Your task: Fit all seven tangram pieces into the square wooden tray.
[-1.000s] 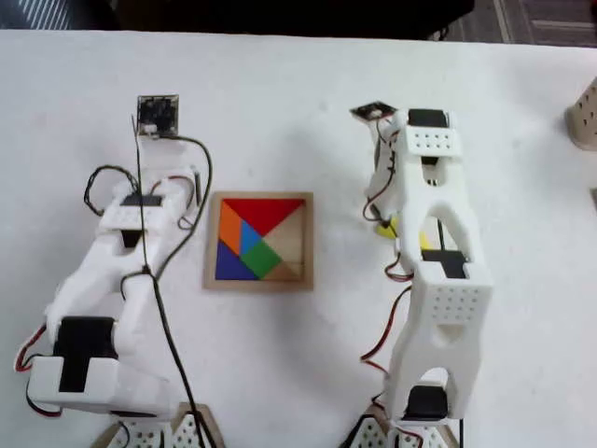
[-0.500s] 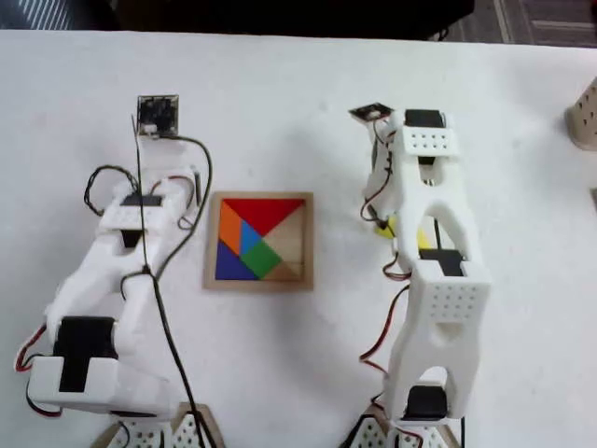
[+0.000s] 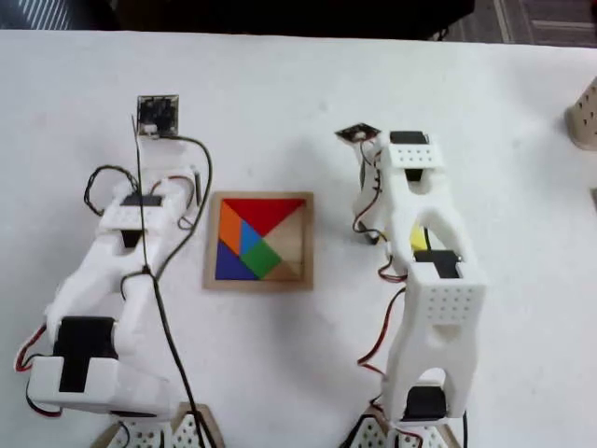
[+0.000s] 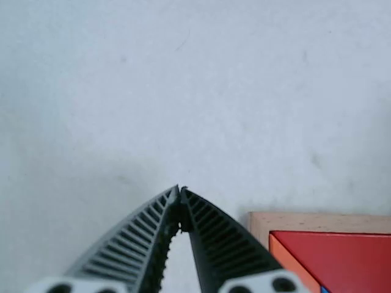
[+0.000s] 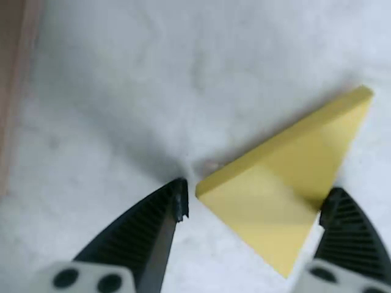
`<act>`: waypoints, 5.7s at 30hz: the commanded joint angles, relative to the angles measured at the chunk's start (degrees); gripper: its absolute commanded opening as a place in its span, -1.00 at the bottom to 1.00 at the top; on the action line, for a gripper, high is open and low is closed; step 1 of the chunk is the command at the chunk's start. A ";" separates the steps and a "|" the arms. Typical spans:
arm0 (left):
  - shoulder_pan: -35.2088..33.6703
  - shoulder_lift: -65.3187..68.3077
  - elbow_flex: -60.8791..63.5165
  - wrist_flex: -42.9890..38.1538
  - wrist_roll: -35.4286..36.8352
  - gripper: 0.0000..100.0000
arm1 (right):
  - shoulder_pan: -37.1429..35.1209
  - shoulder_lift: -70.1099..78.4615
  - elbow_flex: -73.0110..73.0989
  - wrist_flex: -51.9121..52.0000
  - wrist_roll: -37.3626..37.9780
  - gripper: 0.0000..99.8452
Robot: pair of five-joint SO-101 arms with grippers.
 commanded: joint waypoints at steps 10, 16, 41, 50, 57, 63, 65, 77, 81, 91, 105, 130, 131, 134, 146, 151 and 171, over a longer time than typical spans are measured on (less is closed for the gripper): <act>-0.31 -0.92 -3.78 -1.05 -0.53 -0.95 | -0.66 -1.10 -5.80 0.48 -3.69 -0.35; -0.31 -0.92 -3.78 -1.05 -0.53 -0.95 | -0.22 0.57 -5.98 0.22 -3.69 -0.35; -0.31 -0.92 -3.78 -1.05 -0.53 -0.95 | 1.89 6.81 -12.13 4.97 -0.97 -0.71; -0.31 -0.92 -3.78 -1.05 -0.53 -0.95 | 0.31 1.45 -15.56 15.34 7.91 -0.37; -0.31 -0.92 -3.87 -1.05 -0.53 -0.95 | 1.80 -0.40 -8.70 14.02 11.08 -0.29; -0.31 -0.92 -3.87 -1.05 -0.53 -0.95 | 2.24 -0.92 -1.14 6.99 12.48 -0.29; -0.31 -0.92 -3.87 -1.05 -0.53 -0.95 | 3.21 -0.84 -0.62 5.58 12.48 -0.29; -0.22 -0.92 -3.87 -1.14 -0.53 -0.95 | 7.34 -7.96 8.62 -1.80 15.65 -0.29; -0.22 -0.92 -3.87 -1.14 -0.53 -0.95 | 6.46 -15.43 20.13 -11.82 14.95 -0.29; -0.31 -0.92 -3.87 -1.14 -0.53 -0.95 | 7.25 -13.41 18.29 -12.53 11.60 -0.30; -0.31 -0.92 -3.78 -1.05 -0.53 -0.95 | 7.96 -4.70 5.89 -3.56 11.16 -0.67; -0.31 -0.92 -3.78 -1.05 -0.53 -0.95 | -0.48 -18.86 5.98 6.64 4.40 -0.67; -0.31 -0.92 -3.87 -1.05 -0.53 -0.95 | -1.71 -19.38 5.98 6.99 2.73 -0.67; -0.48 -0.92 -3.87 -1.14 -0.53 -0.95 | -6.29 -21.23 6.07 7.34 -3.25 -0.67; -0.75 -1.01 -3.87 -1.23 -0.53 -0.95 | -25.98 -22.37 5.80 -0.66 -51.52 -0.67; -0.84 -1.01 -3.87 -1.23 -0.53 -0.95 | -31.60 -22.29 6.24 -6.99 -60.66 -0.67; -0.22 -2.24 -3.16 -1.05 -0.44 -0.95 | -11.30 -31.60 9.93 -2.15 -47.65 -0.68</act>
